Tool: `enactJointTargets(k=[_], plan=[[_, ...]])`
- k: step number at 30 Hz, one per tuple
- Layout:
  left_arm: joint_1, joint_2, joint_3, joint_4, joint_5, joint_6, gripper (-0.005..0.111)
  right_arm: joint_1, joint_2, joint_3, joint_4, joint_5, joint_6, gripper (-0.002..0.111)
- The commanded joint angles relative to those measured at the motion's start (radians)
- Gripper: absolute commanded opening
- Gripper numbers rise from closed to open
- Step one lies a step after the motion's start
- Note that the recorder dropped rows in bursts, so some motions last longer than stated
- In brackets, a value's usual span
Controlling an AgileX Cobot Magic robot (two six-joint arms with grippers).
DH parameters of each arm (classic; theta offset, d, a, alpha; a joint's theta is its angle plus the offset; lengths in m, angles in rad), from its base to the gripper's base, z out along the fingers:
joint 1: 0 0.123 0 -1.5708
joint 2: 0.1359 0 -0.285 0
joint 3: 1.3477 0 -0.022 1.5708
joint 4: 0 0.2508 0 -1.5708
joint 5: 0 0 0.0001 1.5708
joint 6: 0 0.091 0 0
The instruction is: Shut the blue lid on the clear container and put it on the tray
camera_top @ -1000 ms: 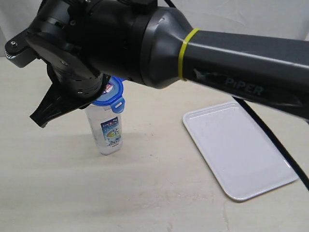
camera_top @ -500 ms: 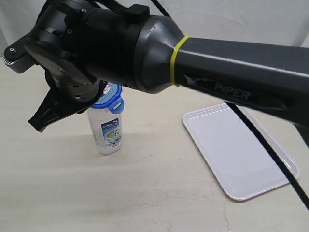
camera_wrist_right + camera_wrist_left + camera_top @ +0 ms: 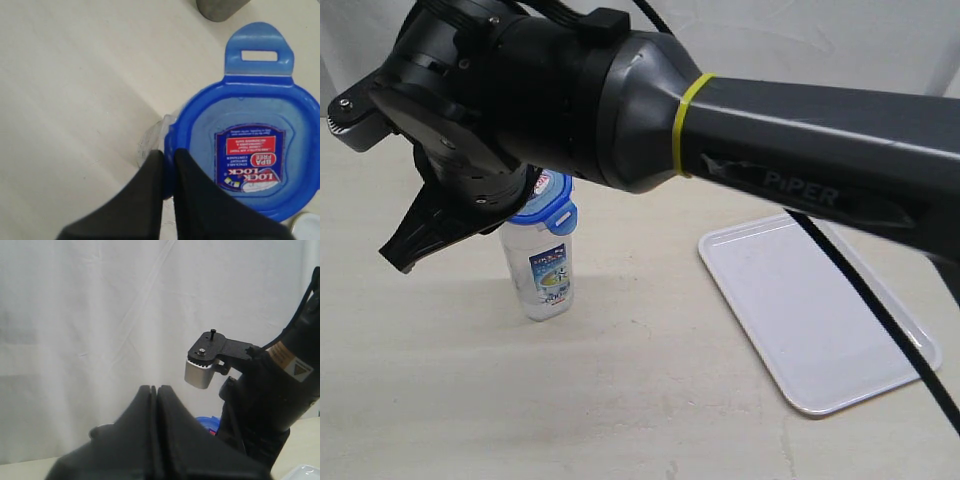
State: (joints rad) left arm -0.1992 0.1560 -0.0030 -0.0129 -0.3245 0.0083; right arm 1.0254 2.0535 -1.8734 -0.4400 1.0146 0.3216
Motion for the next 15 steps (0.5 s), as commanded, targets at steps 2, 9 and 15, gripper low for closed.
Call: enactJointTargets(k=[2, 9, 15], plan=[[-0.006, -0.005, 0.003, 0.001, 0.002, -0.008, 0.0, 0.001, 0.002, -0.006, -0.005, 0.0, -0.017, 0.004], [-0.006, -0.005, 0.003, 0.001, 0.002, -0.008, 0.0, 0.001, 0.002, -0.01, -0.019, -0.002, -0.019, 0.019], [-0.006, -0.005, 0.003, 0.001, 0.002, -0.008, 0.0, 0.001, 0.002, -0.01, -0.023, -0.004, -0.019, 0.023]])
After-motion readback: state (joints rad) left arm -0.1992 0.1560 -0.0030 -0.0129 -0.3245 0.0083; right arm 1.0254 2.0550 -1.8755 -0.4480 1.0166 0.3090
